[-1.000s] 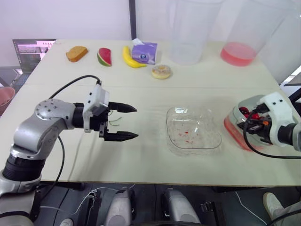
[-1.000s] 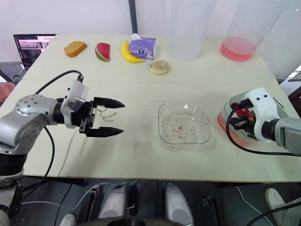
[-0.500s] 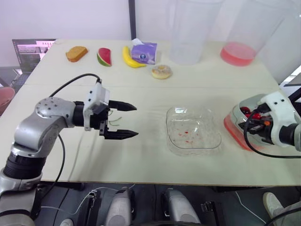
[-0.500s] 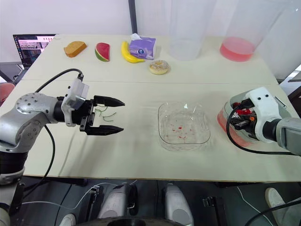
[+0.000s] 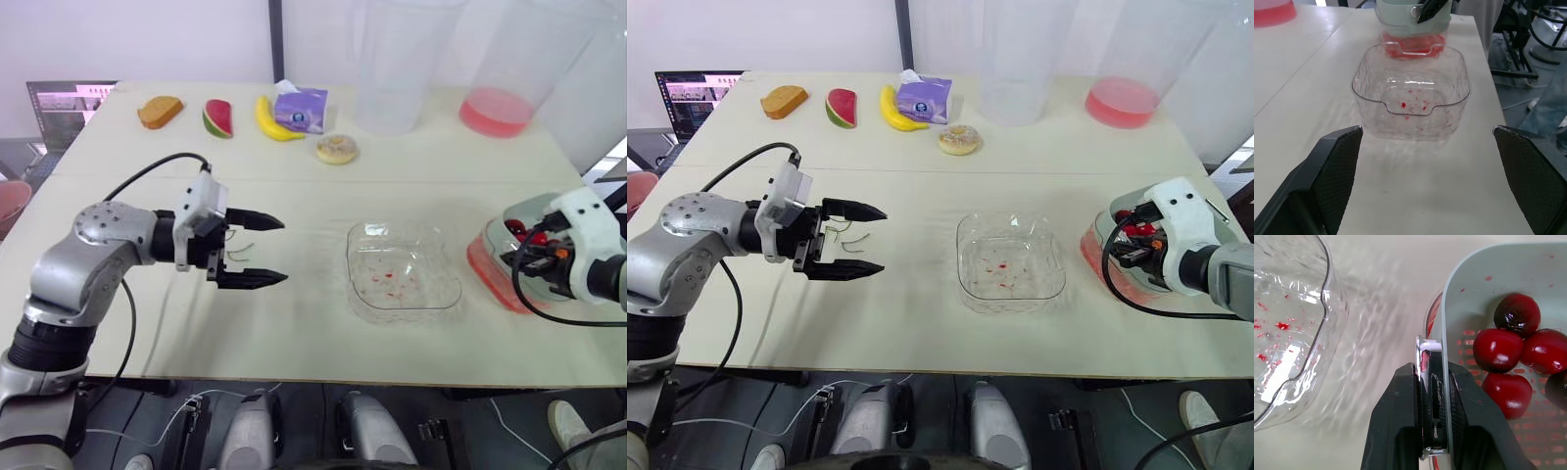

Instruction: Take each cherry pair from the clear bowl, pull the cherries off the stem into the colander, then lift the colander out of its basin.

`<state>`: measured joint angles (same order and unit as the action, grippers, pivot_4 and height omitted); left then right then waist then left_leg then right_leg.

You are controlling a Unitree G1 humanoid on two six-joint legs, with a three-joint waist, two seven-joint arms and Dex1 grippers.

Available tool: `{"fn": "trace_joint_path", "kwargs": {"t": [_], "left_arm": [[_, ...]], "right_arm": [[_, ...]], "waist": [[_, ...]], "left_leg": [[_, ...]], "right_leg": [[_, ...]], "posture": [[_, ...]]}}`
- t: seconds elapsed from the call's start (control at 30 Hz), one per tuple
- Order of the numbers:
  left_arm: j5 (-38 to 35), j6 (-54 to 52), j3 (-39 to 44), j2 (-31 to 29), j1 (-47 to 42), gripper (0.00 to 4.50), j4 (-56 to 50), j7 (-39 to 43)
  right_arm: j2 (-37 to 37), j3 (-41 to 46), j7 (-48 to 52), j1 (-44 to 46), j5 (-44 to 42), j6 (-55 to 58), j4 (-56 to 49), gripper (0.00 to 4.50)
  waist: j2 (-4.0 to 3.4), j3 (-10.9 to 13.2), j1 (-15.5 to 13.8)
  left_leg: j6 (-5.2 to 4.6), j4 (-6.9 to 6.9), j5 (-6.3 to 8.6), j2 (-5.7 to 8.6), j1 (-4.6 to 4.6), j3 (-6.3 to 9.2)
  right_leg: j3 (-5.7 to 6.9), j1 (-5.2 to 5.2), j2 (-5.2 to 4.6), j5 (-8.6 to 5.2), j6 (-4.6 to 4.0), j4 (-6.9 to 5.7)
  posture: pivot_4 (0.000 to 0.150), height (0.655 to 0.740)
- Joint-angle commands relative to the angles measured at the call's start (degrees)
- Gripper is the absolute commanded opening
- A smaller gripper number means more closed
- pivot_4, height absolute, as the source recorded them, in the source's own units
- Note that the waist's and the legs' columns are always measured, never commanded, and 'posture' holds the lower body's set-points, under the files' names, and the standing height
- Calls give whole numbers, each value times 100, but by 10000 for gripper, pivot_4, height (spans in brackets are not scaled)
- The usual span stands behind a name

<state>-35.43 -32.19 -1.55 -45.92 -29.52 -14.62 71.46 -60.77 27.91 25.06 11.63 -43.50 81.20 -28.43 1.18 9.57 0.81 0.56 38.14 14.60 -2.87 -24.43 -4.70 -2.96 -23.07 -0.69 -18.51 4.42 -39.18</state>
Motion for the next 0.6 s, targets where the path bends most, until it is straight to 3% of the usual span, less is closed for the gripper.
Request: {"fn": "trace_joint_path", "kwargs": {"t": [0.03, 0.3, 0.6], "left_arm": [[41, 63, -21, 15, -123, 45000, -31, 30], [65, -109, 48, 97, -128, 45000, -55, -289], [43, -785, 424, 550, 53, 45000, -341, -1853]], "right_arm": [[-78, 258, -53, 275, 50, 30, -208, 2386], [-246, -106, 96, 1096, -36, 96, -127, 2386], [399, -2551, 666, 3128, 650, -1012, 1297, 2386]], "waist": [[0, 0, 1], [-3, -1, 20], [-3, -1, 23]], "left_leg": [[0, 0, 0, 0, 0, 0], [0, -1, 0, -2, 0, -1], [0, 0, 0, -3, -5, -5]], "right_leg": [[0, 0, 0, 0, 0, 0], [-2, -4, 1, 0, 0, -2], [-9, -17, -3, 1, -1, -5]], "posture": [[1500, 7400], [1500, 7400], [1500, 7400]]}}
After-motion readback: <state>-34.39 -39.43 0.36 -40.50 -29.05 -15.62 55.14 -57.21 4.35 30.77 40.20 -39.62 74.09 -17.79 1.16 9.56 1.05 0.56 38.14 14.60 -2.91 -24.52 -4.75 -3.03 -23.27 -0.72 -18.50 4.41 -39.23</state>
